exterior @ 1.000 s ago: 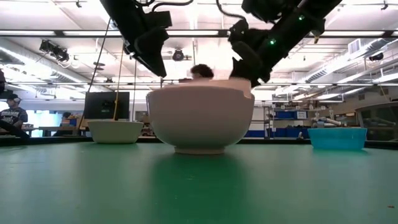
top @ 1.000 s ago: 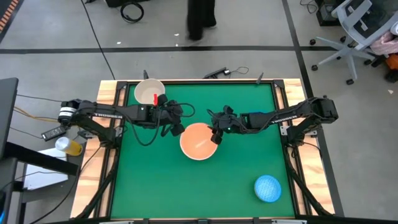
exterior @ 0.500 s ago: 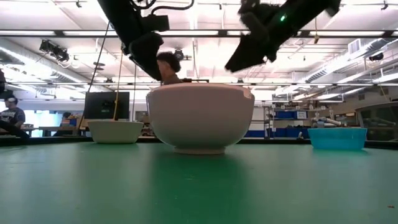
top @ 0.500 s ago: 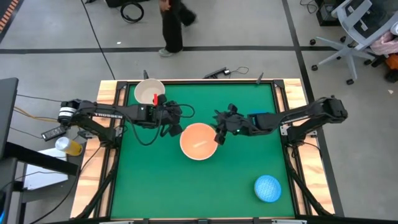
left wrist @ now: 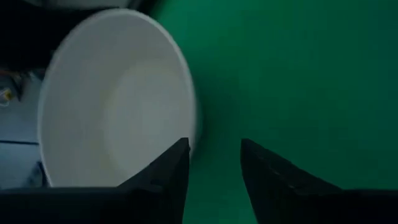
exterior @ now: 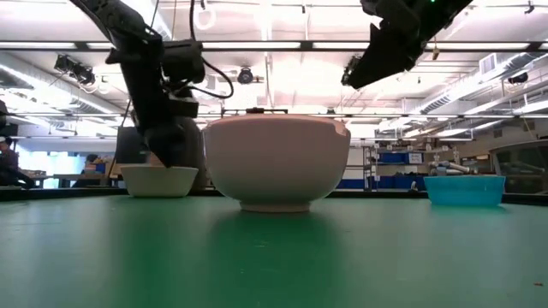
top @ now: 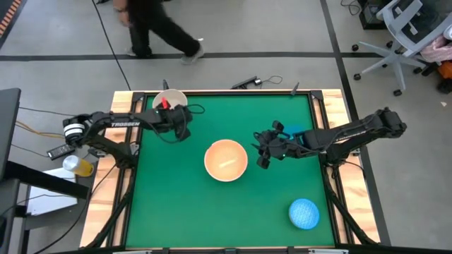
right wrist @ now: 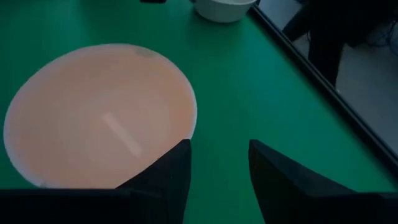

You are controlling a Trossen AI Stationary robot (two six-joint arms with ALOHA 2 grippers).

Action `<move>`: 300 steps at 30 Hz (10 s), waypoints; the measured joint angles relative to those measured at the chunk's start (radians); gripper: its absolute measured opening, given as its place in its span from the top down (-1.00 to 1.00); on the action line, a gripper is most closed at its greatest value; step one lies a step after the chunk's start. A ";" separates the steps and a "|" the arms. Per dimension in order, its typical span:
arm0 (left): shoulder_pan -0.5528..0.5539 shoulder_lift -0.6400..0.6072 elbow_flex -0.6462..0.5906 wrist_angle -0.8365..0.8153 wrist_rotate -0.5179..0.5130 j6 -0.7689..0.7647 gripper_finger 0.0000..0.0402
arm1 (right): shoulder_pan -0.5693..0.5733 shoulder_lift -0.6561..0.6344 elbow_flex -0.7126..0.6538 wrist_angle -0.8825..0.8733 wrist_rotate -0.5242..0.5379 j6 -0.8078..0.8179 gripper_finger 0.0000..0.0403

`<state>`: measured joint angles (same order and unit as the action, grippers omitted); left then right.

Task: Nest bowls inside each other
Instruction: Stack the gray bowl on the orange bowl, then adjust the stacked bowls, then stack the blue bowl on the gray bowl

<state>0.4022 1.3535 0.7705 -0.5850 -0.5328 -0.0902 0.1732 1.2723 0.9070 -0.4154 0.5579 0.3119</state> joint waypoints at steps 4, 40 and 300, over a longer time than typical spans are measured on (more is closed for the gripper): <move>0.046 0.000 -0.014 0.032 0.093 0.104 0.29 | 0.004 0.019 0.000 -0.004 0.000 0.000 0.18; -0.043 -0.002 -0.081 0.192 0.058 0.361 0.97 | 0.002 0.032 0.000 -0.006 0.021 0.003 0.19; -0.561 -0.079 0.118 0.486 -0.155 0.026 0.06 | 0.080 0.419 0.221 0.115 -0.559 -0.286 0.94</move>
<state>-0.1585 1.2743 0.8886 -0.0993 -0.6878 -0.0644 0.2530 1.6916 1.1278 -0.3008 -0.0016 0.0263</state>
